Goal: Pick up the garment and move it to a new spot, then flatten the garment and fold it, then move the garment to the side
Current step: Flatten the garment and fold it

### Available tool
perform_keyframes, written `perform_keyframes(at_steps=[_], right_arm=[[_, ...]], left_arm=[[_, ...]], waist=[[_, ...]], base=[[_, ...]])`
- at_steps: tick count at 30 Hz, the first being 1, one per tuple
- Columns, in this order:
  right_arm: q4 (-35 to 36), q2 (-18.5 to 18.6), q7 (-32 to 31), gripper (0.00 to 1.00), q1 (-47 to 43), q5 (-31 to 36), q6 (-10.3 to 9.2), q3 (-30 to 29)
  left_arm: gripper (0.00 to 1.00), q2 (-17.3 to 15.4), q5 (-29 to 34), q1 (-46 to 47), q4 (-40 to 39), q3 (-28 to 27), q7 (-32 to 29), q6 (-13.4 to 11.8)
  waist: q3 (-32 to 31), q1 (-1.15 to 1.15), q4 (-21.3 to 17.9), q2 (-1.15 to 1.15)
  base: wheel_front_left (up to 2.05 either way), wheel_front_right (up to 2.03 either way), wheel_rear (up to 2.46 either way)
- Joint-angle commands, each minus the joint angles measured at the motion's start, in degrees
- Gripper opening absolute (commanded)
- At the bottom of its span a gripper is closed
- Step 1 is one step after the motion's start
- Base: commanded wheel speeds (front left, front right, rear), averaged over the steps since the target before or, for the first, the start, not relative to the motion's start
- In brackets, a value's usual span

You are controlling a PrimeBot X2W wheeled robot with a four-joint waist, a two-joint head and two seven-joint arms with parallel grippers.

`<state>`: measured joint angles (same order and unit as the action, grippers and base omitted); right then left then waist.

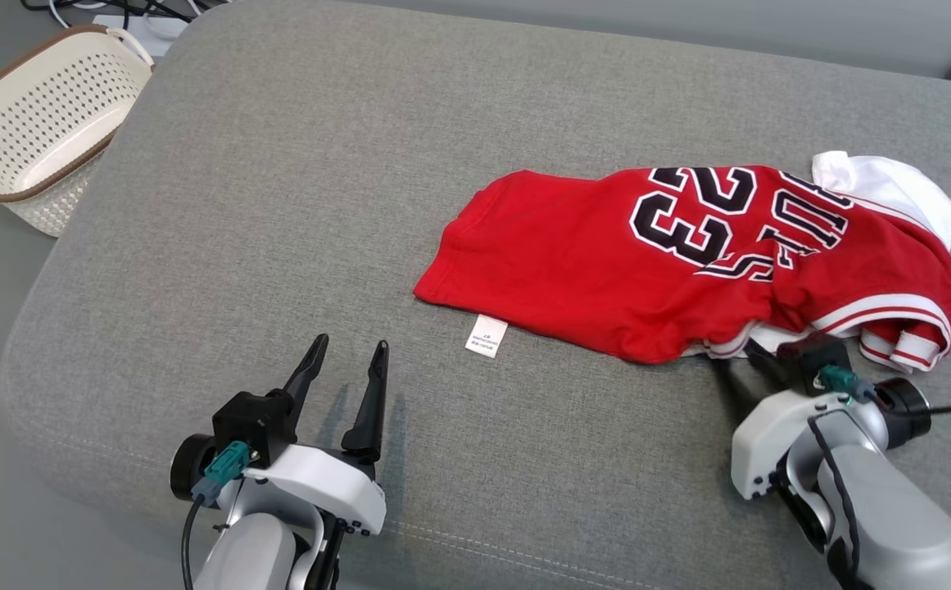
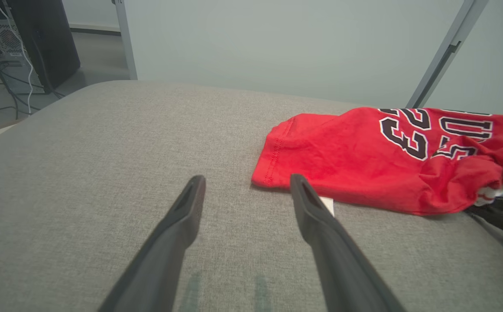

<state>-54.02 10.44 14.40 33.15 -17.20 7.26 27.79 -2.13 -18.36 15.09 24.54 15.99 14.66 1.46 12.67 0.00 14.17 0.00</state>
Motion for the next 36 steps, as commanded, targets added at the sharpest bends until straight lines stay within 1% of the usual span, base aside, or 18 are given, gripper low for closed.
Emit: perform_keyframes(at_steps=[1, 5, 7, 11, 12, 13, 14, 17, 22, 25, 28, 30, 32, 34, 35, 36], right_arm=[[-1.0, -0.4, -0.4, 0.00, 0.5, -0.1, 0.23, 0.6], [0.2, -0.5, 0.4, 0.00, 2.4, -1.8, 0.23, -0.7], [2.4, 0.0, 0.5, 0.00, 2.3, -3.0, 0.23, -1.2], [9.0, 2.1, 0.6, 0.00, 0.7, -7.0, 0.23, -1.6], [9.0, 2.1, 0.6, 0.00, 0.7, -7.0, 0.23, -1.6], [12.4, 3.7, 0.6, 0.00, -0.3, -9.1, 0.23, -1.2], [12.4, 3.7, 0.6, 0.00, -0.3, -9.1, 0.23, -1.2], [18.0, 6.4, 0.1, 0.00, -2.1, -13.5, 0.23, -0.7], [29.4, 11.6, -5.0, 0.00, -4.8, -20.0, 0.23, 1.0], [35.2, 14.2, -7.5, 0.00, -6.0, -21.5, 0.23, 0.9], [38.5, 14.5, -9.3, 0.00, -6.7, -21.9, 0.23, 0.0], [38.6, 13.8, -10.4, 0.00, -6.6, -21.5, 0.23, -0.2], [37.0, 12.9, -11.7, 0.00, -5.7, -19.9, 0.23, 0.4], [33.6, 11.1, -12.9, 0.00, -4.2, -19.0, 0.23, 0.9], [31.1, 10.4, -13.6, 0.30, -3.1, -17.7, 0.23, 1.5], [28.5, 9.5, -13.6, 0.76, -1.9, -16.8, 0.23, 1.5]], left_arm=[[1.00, -0.8, -0.7, 0.7, -1.1, -1.8, 0.3, 0.0], [1.00, -0.8, -0.6, 0.4, -1.7, -2.2, 0.3, 0.0], [1.00, -0.8, -0.5, 0.1, -1.8, -2.4, 0.3, 0.0], [1.00, -0.8, 0.0, -0.4, -1.8, -2.7, 0.3, 0.3], [1.00, -0.8, 0.0, -0.4, -1.8, -2.7, 0.3, 0.3], [1.00, -0.8, 0.1, -0.7, -1.8, -2.9, 0.3, 0.4], [1.00, -0.8, 0.1, -0.7, -1.8, -2.9, 0.3, 0.4], [1.00, -0.8, 0.1, -1.0, -1.8, -2.9, 0.3, 0.4], [1.00, -0.8, 0.1, -1.3, -1.7, -2.8, 0.3, 0.4], [1.00, -0.8, 0.0, -1.2, -1.5, -2.4, 0.3, 0.4], [1.00, -0.8, -0.1, -0.9, -1.4, -1.6, 0.3, 0.6], [1.00, -0.8, 0.3, -0.5, -1.2, -0.7, 0.3, 0.8], [1.00, -0.8, 0.7, 0.1, -0.6, 0.6, 0.3, 1.3], [1.00, -0.8, 1.3, 0.8, 0.1, 2.3, 0.3, 1.9], [1.00, -0.8, 1.4, 1.2, 0.6, 3.3, 0.3, 2.2], [1.00, -0.8, 1.6, 1.7, 1.0, 4.2, 0.3, 2.3]], waist=[[-0.2, 0.00, 0.1, 0.00], [-1.3, 0.00, -0.8, 0.00], [-2.0, 0.00, -1.7, 0.00], [-3.7, 0.00, -4.1, 0.00], [-3.7, 0.00, -4.1, 0.00], [-4.4, 0.00, -5.4, 0.00], [-4.4, 0.00, -5.4, 0.00], [-5.0, 0.00, -7.2, 0.00], [-5.0, 0.00, -9.5, 0.00], [-4.9, 0.00, -9.9, 0.00], [-4.6, 0.00, -9.5, 0.00], [-4.2, 0.00, -8.8, 0.00], [-3.8, 0.00, -8.0, 0.00], [-3.3, 0.00, -7.3, 0.00], [-3.1, 0.00, -7.0, 0.00], [-2.8, 0.00, -6.6, 0.00]], base=[[0.00, 0.00, 0.00], [0.00, 0.00, 0.00], [0.00, 0.00, 0.00], [0.00, 0.00, 0.00], [0.00, 0.00, 0.00], [0.00, 0.00, 0.00], [0.00, 0.00, 0.00], [0.00, 0.00, 0.00], [0.00, 0.00, 0.00], [0.00, 0.00, 0.00], [0.00, 0.00, 0.00], [0.00, 0.00, 0.00], [0.00, 0.00, 0.00], [0.00, 0.00, 0.00], [0.00, 0.00, 0.00], [0.00, 0.00, 0.00]])
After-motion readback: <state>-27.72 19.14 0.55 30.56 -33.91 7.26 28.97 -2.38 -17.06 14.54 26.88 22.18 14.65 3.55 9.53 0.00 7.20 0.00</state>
